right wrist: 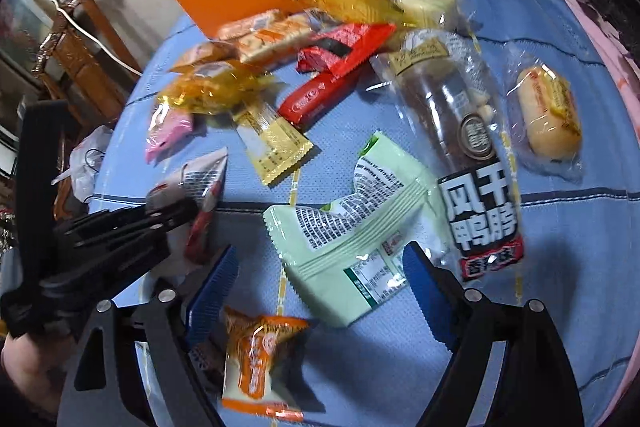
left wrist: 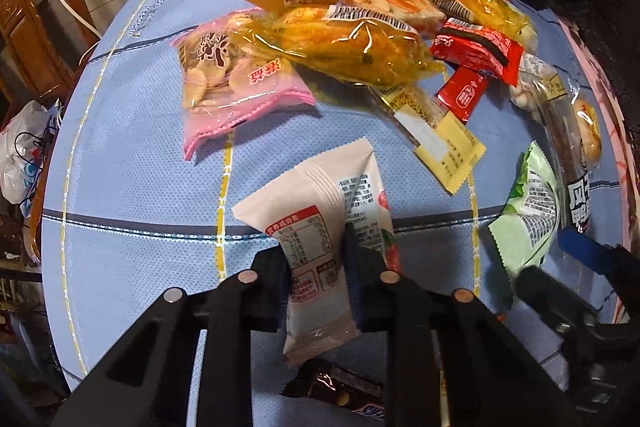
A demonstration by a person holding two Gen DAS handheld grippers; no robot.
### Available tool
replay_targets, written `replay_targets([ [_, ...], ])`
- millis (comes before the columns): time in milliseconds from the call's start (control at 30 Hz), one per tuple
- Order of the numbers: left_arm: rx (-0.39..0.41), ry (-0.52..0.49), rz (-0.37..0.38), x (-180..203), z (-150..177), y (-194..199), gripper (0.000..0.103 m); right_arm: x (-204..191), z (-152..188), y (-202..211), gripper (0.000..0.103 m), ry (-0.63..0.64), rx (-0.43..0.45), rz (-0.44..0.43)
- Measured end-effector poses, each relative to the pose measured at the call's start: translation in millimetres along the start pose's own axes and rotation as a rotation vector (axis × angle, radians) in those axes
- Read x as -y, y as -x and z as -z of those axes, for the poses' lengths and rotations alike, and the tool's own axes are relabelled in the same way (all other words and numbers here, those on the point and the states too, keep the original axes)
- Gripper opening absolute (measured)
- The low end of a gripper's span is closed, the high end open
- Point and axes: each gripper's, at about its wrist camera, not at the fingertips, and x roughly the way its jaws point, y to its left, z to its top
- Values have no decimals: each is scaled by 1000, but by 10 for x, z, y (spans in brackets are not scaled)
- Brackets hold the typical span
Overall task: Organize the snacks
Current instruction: 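Grasp the white wafer pack with the left tool while the right tool grasps the pale green pea bag, then lift both held packs and carry them over the orange box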
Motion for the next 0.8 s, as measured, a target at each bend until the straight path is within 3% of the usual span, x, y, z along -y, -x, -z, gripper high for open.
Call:
replay_targets([
  [100,0,-13,5,20,-14,-12,23,-23,19,-135,85,20,-23,89],
  [233,-3,-26,11,59,-55,-55,24,-26,38,-252,93,45,-13,179],
  [333,-6,-28,18,44,-85,-77,25,-72,65,-286,89,76,9,228],
  [433,-20,-29,23,46,-106,-90,29,-9,39,-208,60,46,18,224],
  [467,-29,-26,25,55,-110,-93,33,17,14,-183,40,45,16,235],
  [500,-40,-16,35,48,-121,-99,36,52,-12,-155,27,41,12,256],
  [533,-50,-11,43,45,-133,-103,45,95,-29,-128,18,25,6,236],
  [633,-70,-15,30,95,-136,-145,73,183,-41,-44,11,3,16,207],
  [800,-75,-21,4,175,-138,-201,81,177,-31,3,9,15,36,181],
])
